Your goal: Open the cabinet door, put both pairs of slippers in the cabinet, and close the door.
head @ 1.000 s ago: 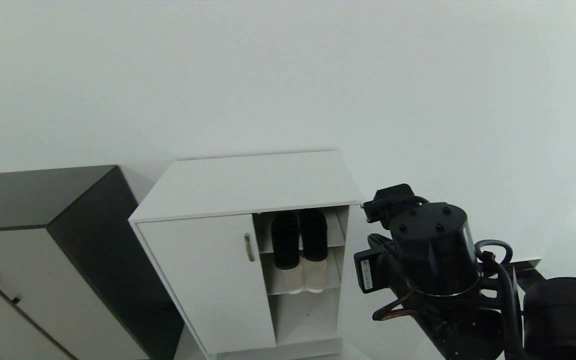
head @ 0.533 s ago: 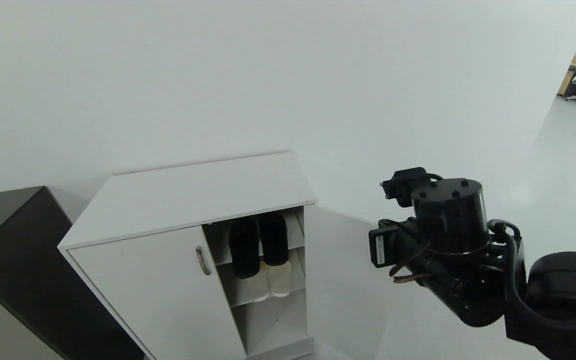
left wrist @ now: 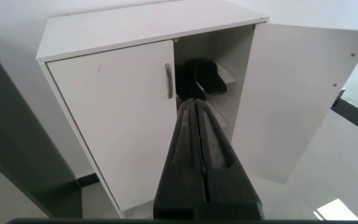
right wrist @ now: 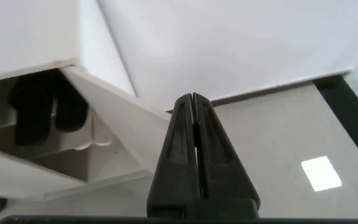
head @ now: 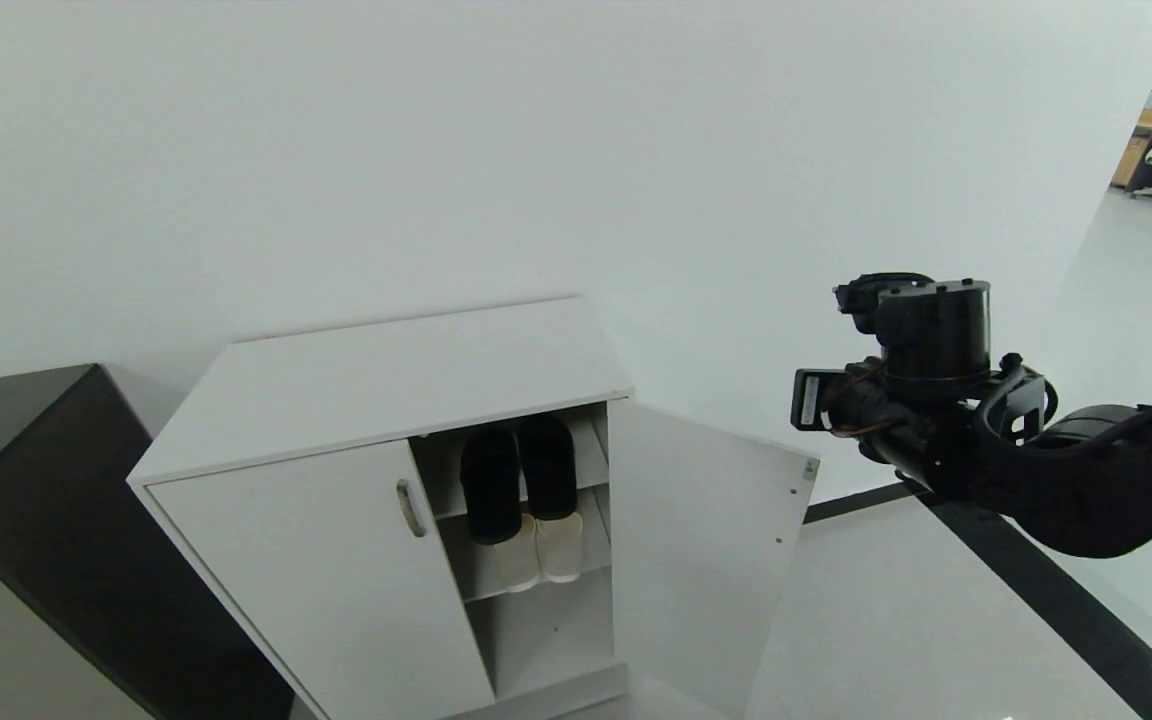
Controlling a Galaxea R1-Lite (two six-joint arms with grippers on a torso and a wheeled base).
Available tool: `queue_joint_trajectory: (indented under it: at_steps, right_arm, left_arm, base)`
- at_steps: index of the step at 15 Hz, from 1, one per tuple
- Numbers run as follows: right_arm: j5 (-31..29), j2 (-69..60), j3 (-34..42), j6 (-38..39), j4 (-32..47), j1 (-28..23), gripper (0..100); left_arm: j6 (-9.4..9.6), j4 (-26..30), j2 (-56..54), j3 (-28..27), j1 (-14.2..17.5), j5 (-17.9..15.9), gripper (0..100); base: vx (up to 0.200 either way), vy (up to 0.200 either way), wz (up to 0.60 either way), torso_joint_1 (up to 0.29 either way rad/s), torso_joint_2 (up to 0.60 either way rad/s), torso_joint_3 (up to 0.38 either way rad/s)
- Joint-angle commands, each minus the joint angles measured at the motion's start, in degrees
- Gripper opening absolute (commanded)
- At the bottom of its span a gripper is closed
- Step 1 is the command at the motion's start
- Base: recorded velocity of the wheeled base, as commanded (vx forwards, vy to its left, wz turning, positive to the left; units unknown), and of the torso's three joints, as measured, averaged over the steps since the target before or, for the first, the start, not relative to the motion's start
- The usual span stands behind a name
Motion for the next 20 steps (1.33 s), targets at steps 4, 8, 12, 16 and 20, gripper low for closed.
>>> queue_joint_trajectory:
  at_steps: [4,8,12,16,20]
  right_arm:
    - [2.76,10.7,-8.47,1.75,-0.29,-6.17,0]
    - [5.66,16.94,-14.18,2.54,-0.55,-9.25,0]
    - [5.66,21.24,-17.96,4.12,-0.91,-9.95,0]
    - [5.66,22.65,-18.23,4.12,-0.91,-10.04,0]
    - [5.66,23.97,-18.49,4.12,-1.08,-10.04,0]
  left_arm:
    - [-0.01,-0.01,-0.01,0.0,0.0,0.01,0]
    - [0.17,-0.01,-0.01,0.0,0.0,-0.08,0]
    - [0.25,-0.01,-0.01,0.0,0.0,-0.08,0]
    - [0.25,-0.01,-0.01,0.0,0.0,-0.08,0]
    - [0.25,-0.01,-0.01,0.0,0.0,-0.08,0]
  base:
    - [-0.1,0.0,0.0,-0.004,0.0,-0.001]
    - [0.0,0.0,0.0,0.0,0.0,0.0]
    - [0.0,0.0,0.0,0.0,0.0,0.0]
    - [0.0,0.0,0.0,0.0,0.0,0.0]
    - [0.0,0.0,0.0,0.0,0.0,0.0]
